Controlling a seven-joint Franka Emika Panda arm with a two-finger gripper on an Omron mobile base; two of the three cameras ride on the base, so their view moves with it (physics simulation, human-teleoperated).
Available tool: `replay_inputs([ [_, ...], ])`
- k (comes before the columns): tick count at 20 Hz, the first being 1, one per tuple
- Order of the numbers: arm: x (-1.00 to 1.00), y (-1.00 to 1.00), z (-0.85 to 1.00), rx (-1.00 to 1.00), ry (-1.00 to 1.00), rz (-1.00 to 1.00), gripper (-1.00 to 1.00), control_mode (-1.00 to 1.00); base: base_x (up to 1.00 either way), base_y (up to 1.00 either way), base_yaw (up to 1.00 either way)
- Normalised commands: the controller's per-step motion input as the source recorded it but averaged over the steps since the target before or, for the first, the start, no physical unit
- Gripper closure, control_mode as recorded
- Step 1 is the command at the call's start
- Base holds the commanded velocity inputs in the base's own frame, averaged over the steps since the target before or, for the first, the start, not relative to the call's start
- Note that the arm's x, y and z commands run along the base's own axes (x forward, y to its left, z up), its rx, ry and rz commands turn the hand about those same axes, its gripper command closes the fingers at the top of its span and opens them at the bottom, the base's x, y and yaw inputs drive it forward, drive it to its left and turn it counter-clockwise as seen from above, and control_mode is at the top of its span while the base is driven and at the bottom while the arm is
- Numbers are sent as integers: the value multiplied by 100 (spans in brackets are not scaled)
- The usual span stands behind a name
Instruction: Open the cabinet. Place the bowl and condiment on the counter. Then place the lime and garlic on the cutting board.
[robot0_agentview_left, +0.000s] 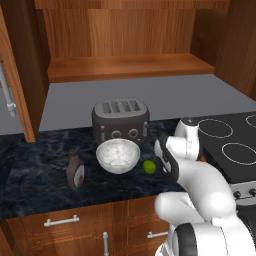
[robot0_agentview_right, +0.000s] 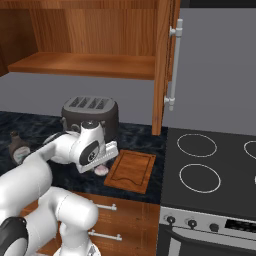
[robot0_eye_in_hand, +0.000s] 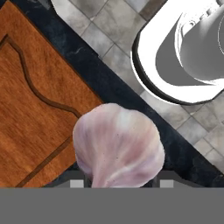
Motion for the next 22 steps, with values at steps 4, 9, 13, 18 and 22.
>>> replay_inputs([
  [4, 4, -22, 0, -2, 0, -4, 100, -100, 0, 0, 0],
  [9, 5, -20, 0, -1, 0, -4, 100, -100, 0, 0, 0],
  [13, 12, -16, 0, 0, 0, -2, 100, -100, 0, 0, 0],
  [18, 14, -17, 0, 0, 0, -2, 100, -100, 0, 0, 0],
  [22, 15, -16, -2, 0, 0, -1, 100, -100, 0, 0, 0],
])
